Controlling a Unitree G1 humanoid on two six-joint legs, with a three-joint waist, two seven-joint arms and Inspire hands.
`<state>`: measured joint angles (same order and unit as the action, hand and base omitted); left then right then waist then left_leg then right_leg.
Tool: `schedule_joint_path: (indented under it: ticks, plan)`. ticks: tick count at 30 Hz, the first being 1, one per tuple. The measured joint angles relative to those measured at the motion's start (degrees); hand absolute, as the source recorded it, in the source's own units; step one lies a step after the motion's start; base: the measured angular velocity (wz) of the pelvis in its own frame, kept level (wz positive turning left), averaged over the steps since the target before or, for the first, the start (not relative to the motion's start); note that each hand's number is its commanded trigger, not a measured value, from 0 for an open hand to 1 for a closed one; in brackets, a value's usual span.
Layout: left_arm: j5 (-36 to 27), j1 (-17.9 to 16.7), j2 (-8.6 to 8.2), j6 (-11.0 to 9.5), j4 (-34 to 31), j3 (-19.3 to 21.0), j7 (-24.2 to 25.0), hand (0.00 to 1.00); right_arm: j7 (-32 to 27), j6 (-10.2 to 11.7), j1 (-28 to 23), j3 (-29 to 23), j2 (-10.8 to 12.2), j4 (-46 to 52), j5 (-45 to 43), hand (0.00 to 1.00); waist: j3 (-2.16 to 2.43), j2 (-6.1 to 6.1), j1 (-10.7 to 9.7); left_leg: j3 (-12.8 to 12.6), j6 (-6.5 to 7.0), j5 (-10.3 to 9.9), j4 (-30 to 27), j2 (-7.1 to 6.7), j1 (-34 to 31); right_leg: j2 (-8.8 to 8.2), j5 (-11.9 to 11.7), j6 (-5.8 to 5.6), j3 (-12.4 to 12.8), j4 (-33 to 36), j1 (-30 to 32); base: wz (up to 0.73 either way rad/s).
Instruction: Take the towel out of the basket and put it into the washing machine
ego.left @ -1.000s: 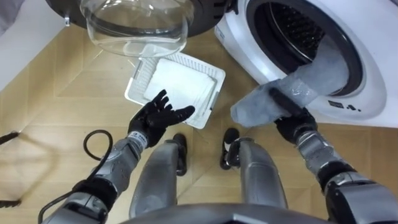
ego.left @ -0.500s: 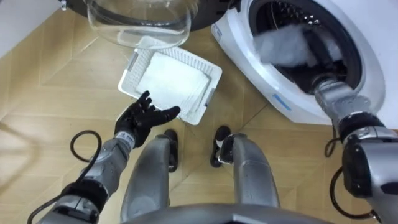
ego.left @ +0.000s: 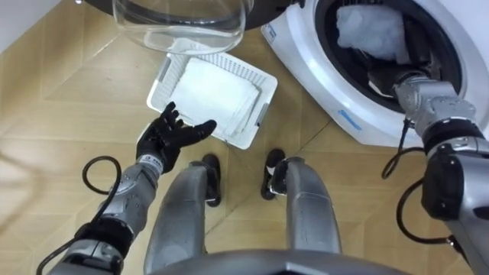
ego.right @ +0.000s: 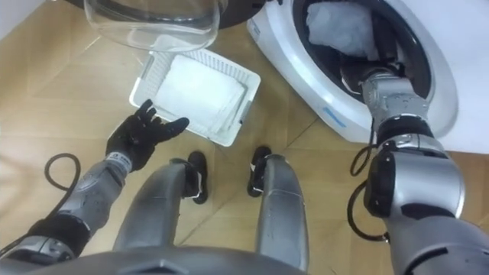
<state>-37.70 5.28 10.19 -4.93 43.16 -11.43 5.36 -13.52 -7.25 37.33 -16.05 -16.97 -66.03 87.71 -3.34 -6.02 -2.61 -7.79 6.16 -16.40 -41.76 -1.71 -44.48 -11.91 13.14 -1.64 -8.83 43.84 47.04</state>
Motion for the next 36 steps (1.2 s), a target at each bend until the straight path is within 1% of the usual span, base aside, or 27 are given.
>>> schedule_joint_path:
  ticks: [2,5,7,9,10,11,16,19,23,26,27,29,30,31,32,33,34,35,36]
  plan:
    - [1.23,0.19,0.04,-0.08,-0.52,0.13,-0.04,0.0,-1.51,0.51,0.01,-1.08,-0.07,0.09,0.0,0.0,0.01,0.02,0.1,-0.1,0.18,-0.09,0.0,0.0,0.01,-0.03,-0.06,-0.11,-0.02,-0.09,-0.08,0.0]
    - [1.61,0.35,0.03,-0.1,-0.51,0.11,-0.1,0.0,-3.91,2.64,0.0,-1.86,-0.15,0.83,0.88,0.0,0.07,0.23,0.13,-0.26,0.24,-0.13,0.01,0.04,0.16,-0.05,-0.07,-0.14,-0.03,-0.1,-0.2,0.0]
    - [1.79,0.7,-0.16,-0.1,-0.5,-0.05,-0.14,0.0,-5.65,4.62,-0.04,-1.91,-0.59,0.92,0.9,0.0,0.09,0.77,0.3,-0.49,0.25,-0.13,0.01,0.15,0.39,-0.04,-0.07,-0.14,-0.05,-0.11,-0.42,0.0]
    - [1.78,1.07,-0.21,-0.09,-0.49,-0.08,-0.14,0.0,-6.56,5.15,-0.19,-1.91,-0.72,0.92,0.96,0.0,0.06,1.14,0.74,-0.8,0.25,-0.12,0.25,0.25,0.93,-0.03,-0.07,-0.14,0.04,-0.19,-0.85,-0.02]
    - [1.78,1.01,-0.19,-0.07,-0.49,-0.06,-0.13,0.0,-7.16,5.88,-0.56,-1.94,-0.73,0.91,1.5,0.0,0.13,1.51,0.94,-0.82,0.25,-0.13,0.48,0.25,1.61,-0.05,-0.07,-0.14,0.06,-0.24,-1.47,0.0]
    - [1.78,1.01,-0.16,-0.07,-0.47,-0.02,-0.13,0.0,-7.34,6.21,-0.7,-1.94,-0.75,0.91,1.91,0.0,0.1,1.67,1.02,-0.84,0.25,-0.13,0.63,0.24,2.04,-0.08,-0.07,-0.14,0.06,-0.29,-1.84,0.0]
    - [2.36,0.99,-0.37,-0.07,0.64,0.21,0.33,0.0,-9.01,6.47,-1.34,-2.22,-0.75,-0.21,4.01,0.0,0.04,3.0,1.68,-1.2,0.28,0.02,2.84,0.07,7.03,-0.1,0.06,-0.36,0.0,-2.12,-6.45,0.0]
    - [2.38,0.31,-0.64,0.05,1.01,0.66,0.37,0.0,-9.82,6.56,-2.11,-2.24,-0.73,-0.63,4.37,0.0,0.07,3.14,1.71,-1.34,0.19,0.12,3.94,0.09,8.76,-0.02,0.06,-0.41,-0.43,-3.36,-8.29,0.01]
    - [3.64,0.11,-0.6,0.11,2.21,0.68,1.12,0.0,-9.77,7.44,-3.24,-2.26,-0.71,-0.75,4.54,0.0,0.08,3.17,1.72,-1.23,0.24,0.16,4.89,0.15,9.93,0.05,-0.04,-0.68,-0.89,-4.33,-9.89,0.02]
    - [4.38,0.0,-0.67,0.21,2.93,0.77,1.3,0.0,-8.52,8.36,-5.84,-2.26,-0.3,-0.34,3.26,0.0,0.24,3.48,1.79,-1.09,0.25,0.16,6.44,0.29,11.78,0.32,-0.27,-1.11,-1.69,-6.46,-12.27,0.05]
    - [4.95,-0.14,-0.67,0.21,3.57,0.78,1.49,0.0,-7.72,8.77,-6.94,-2.26,-0.12,-0.34,2.0,0.0,0.33,3.63,1.86,-1.09,0.26,0.17,7.31,0.42,12.83,0.69,-0.52,-1.3,-1.69,-7.58,-13.48,-0.04]
    - [5.38,-0.88,-0.73,0.24,5.18,0.57,1.61,0.0,-6.64,9.11,-9.37,-2.21,0.18,-0.28,0.09,0.0,0.7,4.28,1.92,-0.99,0.23,0.17,8.61,0.79,15.06,1.32,-0.92,-1.45,-2.19,-9.96,-16.27,-0.04]
    - [5.82,-2.0,-0.67,0.24,5.37,0.53,1.7,0.0,-5.82,10.15,-11.36,-2.19,0.61,-0.27,-0.8,0.0,1.07,4.78,2.04,-0.99,0.2,0.15,9.83,1.04,16.66,1.91,-1.23,-1.57,-2.25,-11.76,-18.16,-0.06]
    - [5.81,-2.77,-0.68,0.22,5.93,0.52,2.0,0.0,-5.24,11.66,-13.3,-1.88,1.01,-0.31,-2.87,0.0,1.38,5.23,2.19,-1.03,0.0,0.27,11.38,1.08,18.21,2.33,-1.65,-1.74,-2.19,-13.56,-19.75,-0.07]
    - [5.86,-3.08,-0.69,0.21,6.38,0.42,2.1,0.0,-4.91,12.28,-14.45,-1.41,1.06,-0.31,-4.51,0.0,1.54,5.48,2.17,-1.04,-0.07,0.34,12.17,1.06,19.04,2.44,-1.82,-1.83,-2.3,-14.4,-20.6,-0.1]
    - [6.32,-4.03,-0.67,0.2,6.91,0.49,2.12,0.0,-3.81,12.78,-17.16,-0.45,1.14,-0.32,-7.73,0.0,1.66,5.69,2.2,-1.23,-0.25,0.59,13.84,1.01,21.13,2.69,-2.1,-1.94,-2.23,-15.98,-22.53,-0.11]
    - [7.36,-5.36,-0.41,0.18,6.97,0.54,2.15,0.0,-2.17,12.78,-20.59,1.93,1.27,-0.02,-9.82,0.0,1.84,5.78,2.21,-1.26,-0.46,0.71,15.4,1.06,23.4,3.08,-2.2,-1.95,-2.22,-17.49,-24.66,-0.11]
    - [7.66,-6.04,-0.31,0.07,6.99,0.62,2.18,0.0,-1.44,12.77,-22.32,3.14,1.49,0.22,-11.69,0.0,2.02,5.81,2.18,-1.26,-0.57,0.78,16.12,1.09,24.34,3.25,-2.22,-1.94,-2.24,-18.07,-25.54,-0.08]
    - [8.76,-6.98,-0.38,-0.15,7.37,1.13,2.19,0.0,-0.04,12.9,-24.94,5.05,1.8,0.16,-17.56,0.0,2.26,5.87,2.08,-1.28,-0.89,0.98,17.7,1.04,25.94,3.51,-2.26,-1.94,-2.22,-19.41,-26.98,-0.12]
